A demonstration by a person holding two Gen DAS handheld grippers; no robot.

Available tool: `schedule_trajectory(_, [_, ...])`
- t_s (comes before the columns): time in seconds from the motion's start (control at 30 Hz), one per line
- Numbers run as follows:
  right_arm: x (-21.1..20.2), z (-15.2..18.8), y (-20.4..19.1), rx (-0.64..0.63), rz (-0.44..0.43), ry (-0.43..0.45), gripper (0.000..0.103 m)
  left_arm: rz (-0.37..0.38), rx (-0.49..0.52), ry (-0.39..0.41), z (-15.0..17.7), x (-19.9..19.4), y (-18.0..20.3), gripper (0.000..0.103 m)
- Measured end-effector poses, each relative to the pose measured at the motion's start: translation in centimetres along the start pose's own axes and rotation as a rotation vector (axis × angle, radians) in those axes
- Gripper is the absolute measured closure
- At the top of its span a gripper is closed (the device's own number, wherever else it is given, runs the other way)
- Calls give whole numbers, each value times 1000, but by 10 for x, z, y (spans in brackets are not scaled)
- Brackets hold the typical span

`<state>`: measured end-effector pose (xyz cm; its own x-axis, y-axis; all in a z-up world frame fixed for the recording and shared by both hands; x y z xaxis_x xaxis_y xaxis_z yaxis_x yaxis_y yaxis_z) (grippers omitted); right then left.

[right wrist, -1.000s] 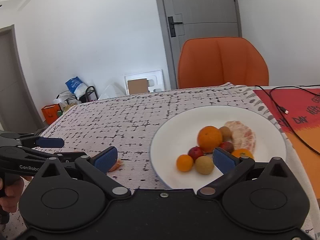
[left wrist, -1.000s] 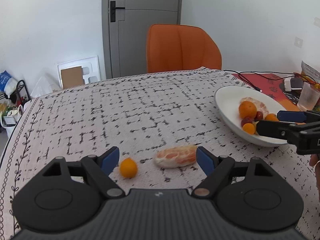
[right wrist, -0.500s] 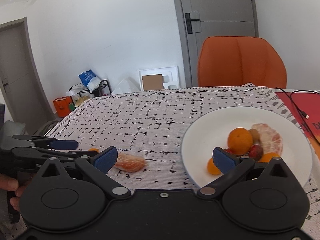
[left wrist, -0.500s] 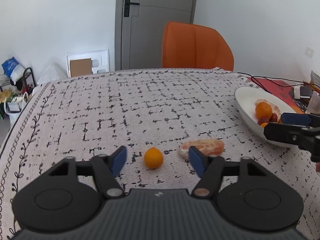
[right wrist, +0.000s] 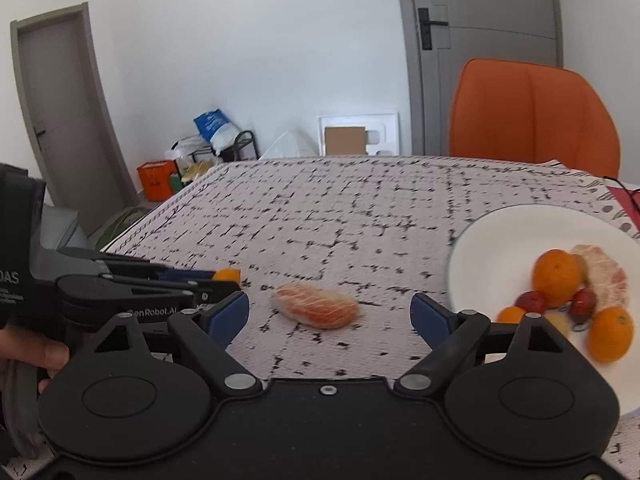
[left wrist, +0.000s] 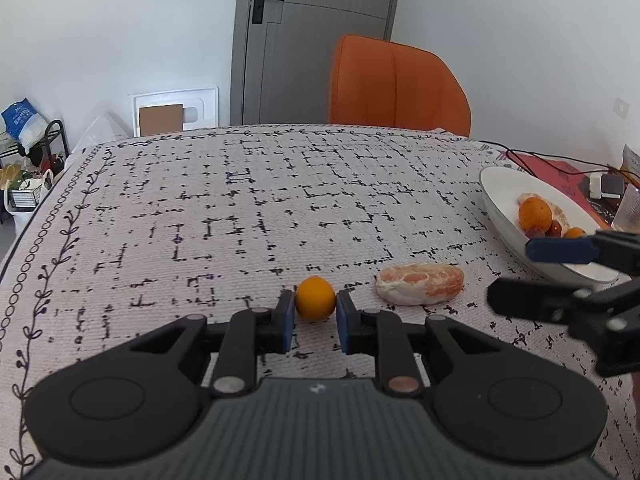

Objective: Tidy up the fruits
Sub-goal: 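Grasp the small orange with the left gripper while the right gripper grasps the pomelo segment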

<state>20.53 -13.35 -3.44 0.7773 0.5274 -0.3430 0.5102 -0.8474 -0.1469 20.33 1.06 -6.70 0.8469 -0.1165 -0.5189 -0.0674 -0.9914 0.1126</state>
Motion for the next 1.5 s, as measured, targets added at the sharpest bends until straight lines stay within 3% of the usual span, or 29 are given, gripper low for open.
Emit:
schedule_trajectory(0.13, [12, 2, -6, 21, -18, -37, 24, -4, -11, 12, -1, -7, -6, 83])
schedule_trajectory(0.43, [36, 8, -10, 61, -33, -100, 24, -24, -37, 40, -1, -22, -22, 83])
schedule_trajectory(0.9, [63, 5, -23, -11, 30, -115, 24, -29, -68, 55, 0, -31, -40, 82])
schedule_trajectory(0.97, [64, 7, -27, -49, 45, -112, 29, -29, -70, 58, 0, -32, -41, 83])
schedule_trajectory(1.0, [64, 9, -29, -76, 65, -106, 38, -27, -70, 60, 0, -33, -41, 83])
schedule_trajectory(1.03, [63, 8, -31, -98, 74, -104, 39, -26, -69, 61, 0, -33, -41, 83])
schedule_trajectory(1.5, [16, -10, -11, -27, 63, -7, 41, -2, -29, 70, -11, -29, -14, 83])
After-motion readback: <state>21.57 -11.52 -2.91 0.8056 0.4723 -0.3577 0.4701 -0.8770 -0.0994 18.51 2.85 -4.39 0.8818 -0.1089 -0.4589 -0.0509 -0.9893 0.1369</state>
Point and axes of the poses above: each gripper's, at about its wrist camera, not at the fingertips, and x roughly the way its jaws point, y to its right, z to its underside, the point moved 2 cm from there along x, roughly the way its jaws point, and after that the axes turned 7 degrees about y, right-handed, at the moved point
